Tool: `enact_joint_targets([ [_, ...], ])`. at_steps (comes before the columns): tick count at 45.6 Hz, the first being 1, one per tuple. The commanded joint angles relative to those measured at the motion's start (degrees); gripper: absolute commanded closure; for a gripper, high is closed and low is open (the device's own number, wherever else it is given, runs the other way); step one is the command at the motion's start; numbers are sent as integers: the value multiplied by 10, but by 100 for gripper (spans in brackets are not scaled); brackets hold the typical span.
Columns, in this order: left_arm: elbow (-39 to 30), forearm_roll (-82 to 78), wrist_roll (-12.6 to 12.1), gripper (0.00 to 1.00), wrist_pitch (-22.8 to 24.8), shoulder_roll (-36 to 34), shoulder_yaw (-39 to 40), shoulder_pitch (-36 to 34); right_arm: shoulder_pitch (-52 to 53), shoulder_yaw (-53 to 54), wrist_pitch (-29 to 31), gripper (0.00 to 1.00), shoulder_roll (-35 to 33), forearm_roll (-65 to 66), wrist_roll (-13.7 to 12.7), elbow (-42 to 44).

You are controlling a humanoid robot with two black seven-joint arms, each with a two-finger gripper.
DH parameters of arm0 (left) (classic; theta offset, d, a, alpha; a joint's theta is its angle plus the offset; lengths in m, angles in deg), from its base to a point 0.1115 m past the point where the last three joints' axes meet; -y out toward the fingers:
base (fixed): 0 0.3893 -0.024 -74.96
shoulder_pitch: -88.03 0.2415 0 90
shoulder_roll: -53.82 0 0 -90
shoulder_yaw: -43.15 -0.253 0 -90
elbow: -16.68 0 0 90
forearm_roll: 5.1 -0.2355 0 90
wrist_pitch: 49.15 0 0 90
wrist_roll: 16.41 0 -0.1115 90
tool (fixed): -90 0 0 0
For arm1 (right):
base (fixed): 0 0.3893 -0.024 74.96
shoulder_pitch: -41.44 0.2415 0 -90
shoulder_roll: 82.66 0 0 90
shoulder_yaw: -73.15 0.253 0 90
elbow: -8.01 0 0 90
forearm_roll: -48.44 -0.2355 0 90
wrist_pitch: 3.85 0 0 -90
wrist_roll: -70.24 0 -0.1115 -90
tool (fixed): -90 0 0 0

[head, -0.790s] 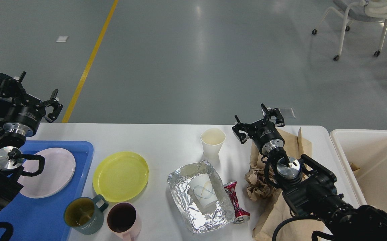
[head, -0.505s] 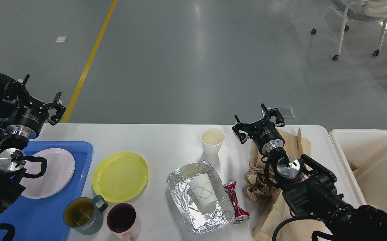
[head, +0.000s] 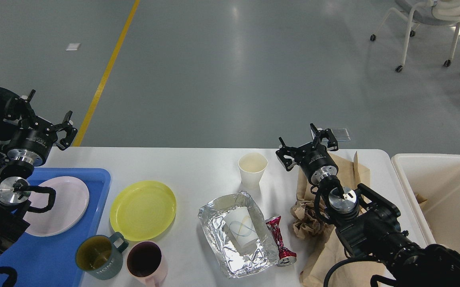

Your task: Tidy desktop

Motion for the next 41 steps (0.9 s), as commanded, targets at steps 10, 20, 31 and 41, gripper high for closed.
enact_joint_targets([
  [10,-24,-2,-3,3,74,-96,-269,-46,0,0,0,0,0,0,0,0],
  [20,-25,-9,-5,3,113,-134,-539,-124,0,0,0,0,0,0,0,0],
  [31,-27,-12,-5,3,144,-136,-778,-204,0,0,0,0,0,0,0,1],
  [41,-27,-14,-5,3,144,-132,-888,-295,0,1,0,0,0,0,0,0],
])
